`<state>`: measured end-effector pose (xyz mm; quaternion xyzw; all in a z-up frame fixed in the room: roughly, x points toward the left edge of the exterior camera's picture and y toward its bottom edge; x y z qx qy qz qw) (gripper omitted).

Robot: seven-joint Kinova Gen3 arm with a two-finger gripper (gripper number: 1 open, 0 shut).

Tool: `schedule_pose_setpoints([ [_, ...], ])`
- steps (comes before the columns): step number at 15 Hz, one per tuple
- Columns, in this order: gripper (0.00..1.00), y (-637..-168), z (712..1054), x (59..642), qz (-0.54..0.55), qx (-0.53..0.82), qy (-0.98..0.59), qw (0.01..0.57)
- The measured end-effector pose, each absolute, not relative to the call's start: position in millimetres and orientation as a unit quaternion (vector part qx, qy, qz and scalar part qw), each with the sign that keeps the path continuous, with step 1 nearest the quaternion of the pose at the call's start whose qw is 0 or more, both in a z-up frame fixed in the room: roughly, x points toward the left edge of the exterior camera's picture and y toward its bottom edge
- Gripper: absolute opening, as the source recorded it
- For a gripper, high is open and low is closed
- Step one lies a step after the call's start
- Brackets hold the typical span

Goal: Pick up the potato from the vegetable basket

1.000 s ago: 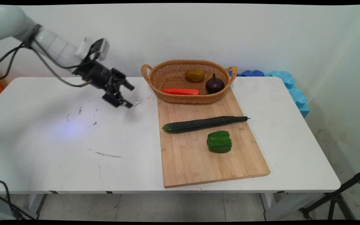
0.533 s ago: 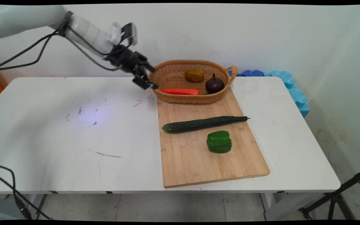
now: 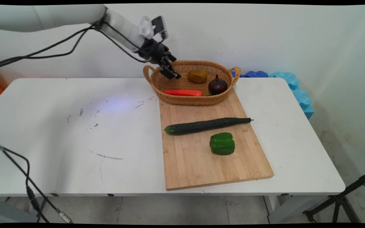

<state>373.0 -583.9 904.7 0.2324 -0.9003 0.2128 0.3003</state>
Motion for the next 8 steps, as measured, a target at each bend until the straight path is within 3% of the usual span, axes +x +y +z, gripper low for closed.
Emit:
schedule_pose_setpoints([
  [8, 1.00, -641, 872, 331, 0.238, 0.231, -0.901, 0.278],
])
